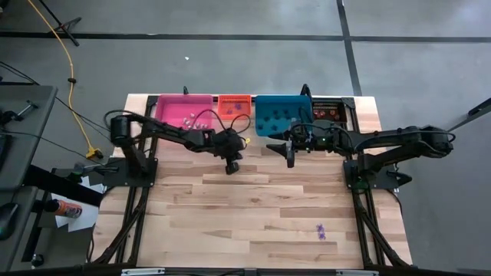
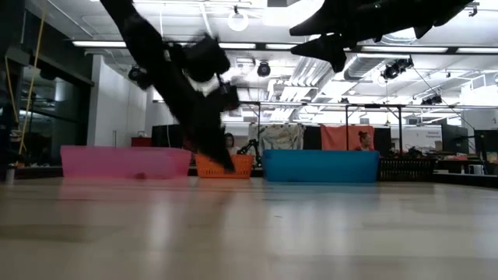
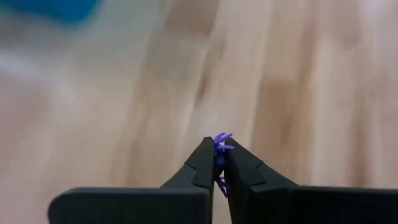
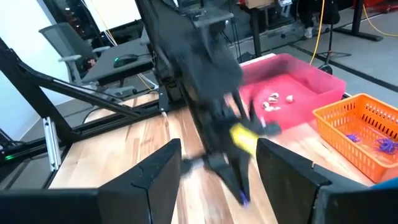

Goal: Sort Halloween decoration
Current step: Put the violet spider toy into the orange bin

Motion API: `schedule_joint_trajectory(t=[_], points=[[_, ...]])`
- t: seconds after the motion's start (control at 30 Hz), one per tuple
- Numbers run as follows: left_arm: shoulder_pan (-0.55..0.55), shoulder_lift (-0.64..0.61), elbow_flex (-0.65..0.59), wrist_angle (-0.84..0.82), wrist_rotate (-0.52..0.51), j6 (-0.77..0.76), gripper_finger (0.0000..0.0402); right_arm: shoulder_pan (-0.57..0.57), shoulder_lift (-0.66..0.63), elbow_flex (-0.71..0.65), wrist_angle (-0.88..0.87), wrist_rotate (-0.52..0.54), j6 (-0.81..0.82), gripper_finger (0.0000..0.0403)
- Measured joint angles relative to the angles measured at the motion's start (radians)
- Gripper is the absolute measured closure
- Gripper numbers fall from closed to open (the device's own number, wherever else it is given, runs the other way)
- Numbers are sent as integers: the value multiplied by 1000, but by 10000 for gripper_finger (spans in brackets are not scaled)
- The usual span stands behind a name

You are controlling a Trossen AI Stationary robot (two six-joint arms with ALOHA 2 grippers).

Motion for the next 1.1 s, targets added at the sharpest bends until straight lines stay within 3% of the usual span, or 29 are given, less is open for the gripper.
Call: schedule_joint_trajectory(t=[0.3,0.63,0.9,1.1], points=[[2,-415,-57,8,-25,55,400,0,0,0,-9,0,0,199],[-30,-817,-163,46,-120,-64,401,0,0,0,-6,-3,4,199],[-132,-956,-425,433,-228,-163,401,1,0,0,10,-8,3,199],[-172,-966,-469,518,-228,-146,401,1,0,0,13,-10,4,199]])
